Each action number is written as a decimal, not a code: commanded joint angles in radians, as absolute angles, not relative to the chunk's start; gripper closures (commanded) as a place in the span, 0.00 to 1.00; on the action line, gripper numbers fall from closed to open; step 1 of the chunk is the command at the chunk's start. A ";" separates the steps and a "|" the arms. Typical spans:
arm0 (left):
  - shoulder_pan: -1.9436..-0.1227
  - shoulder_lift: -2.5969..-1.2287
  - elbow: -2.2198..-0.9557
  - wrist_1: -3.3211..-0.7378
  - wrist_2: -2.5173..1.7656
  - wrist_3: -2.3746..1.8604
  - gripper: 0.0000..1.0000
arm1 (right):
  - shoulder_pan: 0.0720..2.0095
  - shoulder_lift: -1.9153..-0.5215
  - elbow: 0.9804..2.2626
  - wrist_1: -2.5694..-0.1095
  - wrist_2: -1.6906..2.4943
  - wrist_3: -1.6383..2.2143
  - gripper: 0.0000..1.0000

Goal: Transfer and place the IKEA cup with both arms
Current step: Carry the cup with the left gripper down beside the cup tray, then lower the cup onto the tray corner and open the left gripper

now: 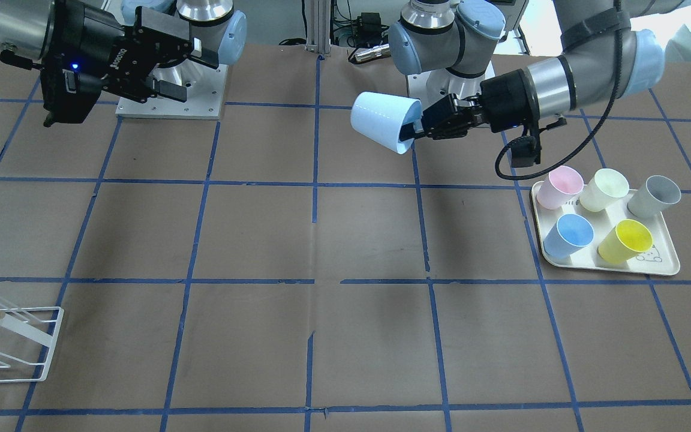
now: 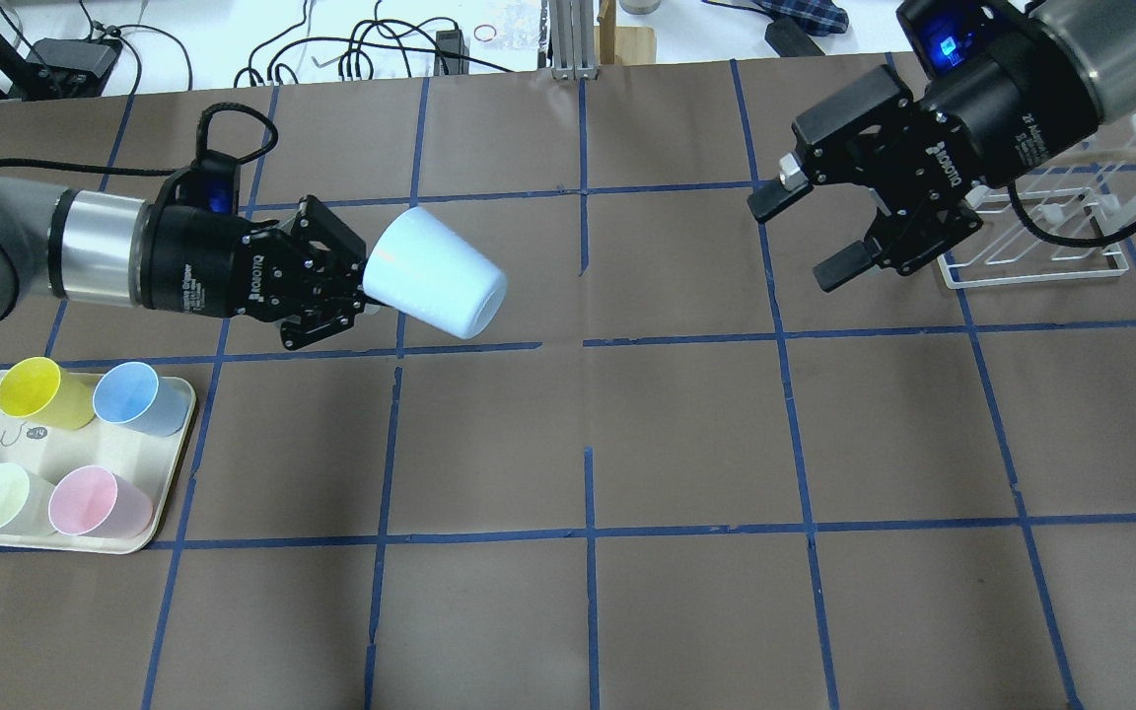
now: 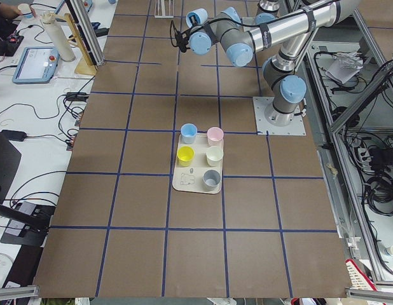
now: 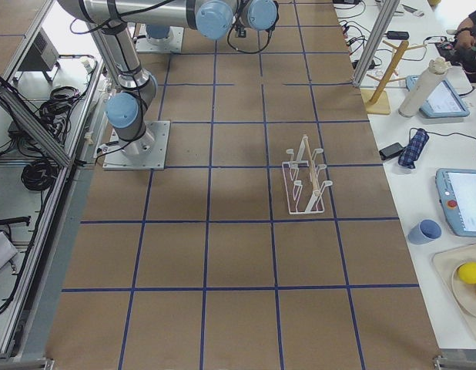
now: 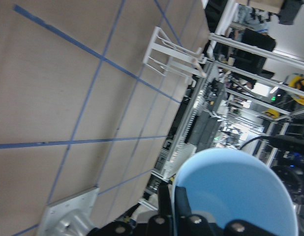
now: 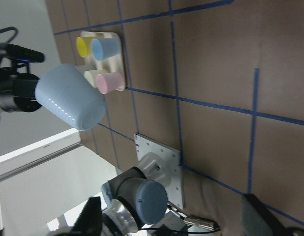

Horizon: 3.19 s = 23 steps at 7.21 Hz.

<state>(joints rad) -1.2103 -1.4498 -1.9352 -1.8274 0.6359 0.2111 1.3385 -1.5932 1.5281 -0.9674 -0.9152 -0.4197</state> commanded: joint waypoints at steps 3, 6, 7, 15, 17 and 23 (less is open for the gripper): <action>-1.062 -1.498 -1.820 -1.660 1.163 0.337 1.00 | 1.342 -1.663 1.528 -1.220 -1.433 -0.171 0.00; -1.016 -1.571 -1.630 -1.654 1.367 0.607 1.00 | 1.382 -1.634 1.534 -1.416 -1.529 -0.059 0.00; -0.956 -1.603 -1.620 -1.641 1.367 0.737 1.00 | 1.423 -1.631 1.537 -1.458 -1.538 -0.011 0.00; -0.580 -1.969 -1.474 -1.386 1.221 1.627 1.00 | 1.575 -1.549 1.545 -1.600 -1.598 0.054 0.00; -0.558 -2.051 -1.474 -1.370 1.178 1.703 1.00 | 1.588 -1.545 1.545 -1.597 -1.586 0.052 0.00; -0.549 -2.120 -1.531 -1.299 1.178 1.827 1.00 | 1.608 -1.539 1.540 -1.624 -1.577 0.040 0.00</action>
<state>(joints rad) -0.5511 -2.1120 -1.5227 -1.3014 1.1805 1.8229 1.6072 -1.5361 1.5411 -1.6234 -1.5772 0.0414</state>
